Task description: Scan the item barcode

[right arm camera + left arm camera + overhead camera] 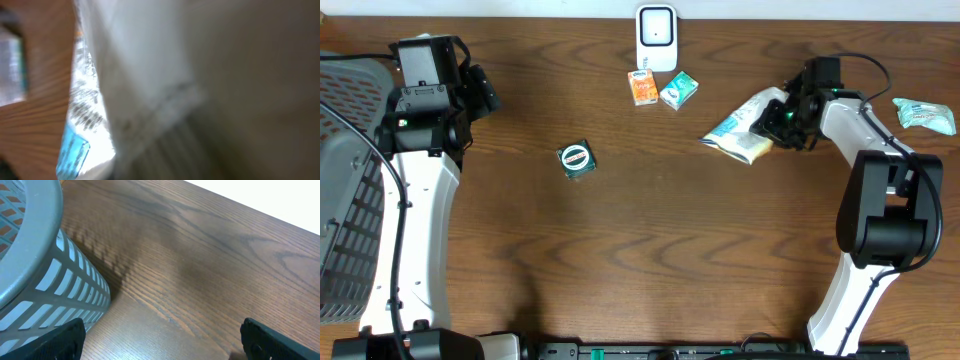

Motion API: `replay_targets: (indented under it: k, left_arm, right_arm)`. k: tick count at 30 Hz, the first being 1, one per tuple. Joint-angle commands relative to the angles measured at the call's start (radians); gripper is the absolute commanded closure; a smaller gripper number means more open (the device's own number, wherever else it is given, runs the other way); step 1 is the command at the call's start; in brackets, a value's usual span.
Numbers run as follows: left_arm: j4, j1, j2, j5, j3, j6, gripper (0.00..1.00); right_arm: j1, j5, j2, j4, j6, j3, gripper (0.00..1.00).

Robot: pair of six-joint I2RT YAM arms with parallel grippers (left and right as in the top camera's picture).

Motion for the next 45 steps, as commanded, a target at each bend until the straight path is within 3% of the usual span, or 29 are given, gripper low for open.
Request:
replay_targets:
  k: [1,10,20,34,42,43,45]
  left_arm:
    - [-0.001,0.004,0.007,-0.010,0.008,0.013,0.02]
    - [-0.001,0.004,0.007,-0.010,0.008,0.013,0.02]
    - [-0.001,0.004,0.007,-0.010,0.008,0.013,0.02]
    - [-0.001,0.004,0.007,-0.010,0.008,0.013,0.02]
    - [-0.001,0.004,0.007,-0.010,0.008,0.013,0.02]
    - [-0.001,0.004,0.007,-0.010,0.008,0.013,0.02]
    - [-0.001,0.004,0.007,-0.010,0.008,0.013,0.02]
  right_arm:
    - [0.005,0.002,0.016,-0.008,0.012,0.000,0.99]
    - [-0.002,0.129,-0.114,-0.109,-0.077,0.120,0.99]
    - [0.095,0.282,-0.193,-0.189,-0.115,0.153,0.99]
    - [0.250,0.909,-0.194,-0.475,-0.136,0.206,0.99]
    - [0.288,0.764,-0.193,-0.406,-0.164,0.205,0.99]
    - [0.287,0.766,-0.193,-0.399,-0.151,0.205,0.94]
    - [0.276,0.761,-0.194,-0.402,-0.092,0.208,0.66]
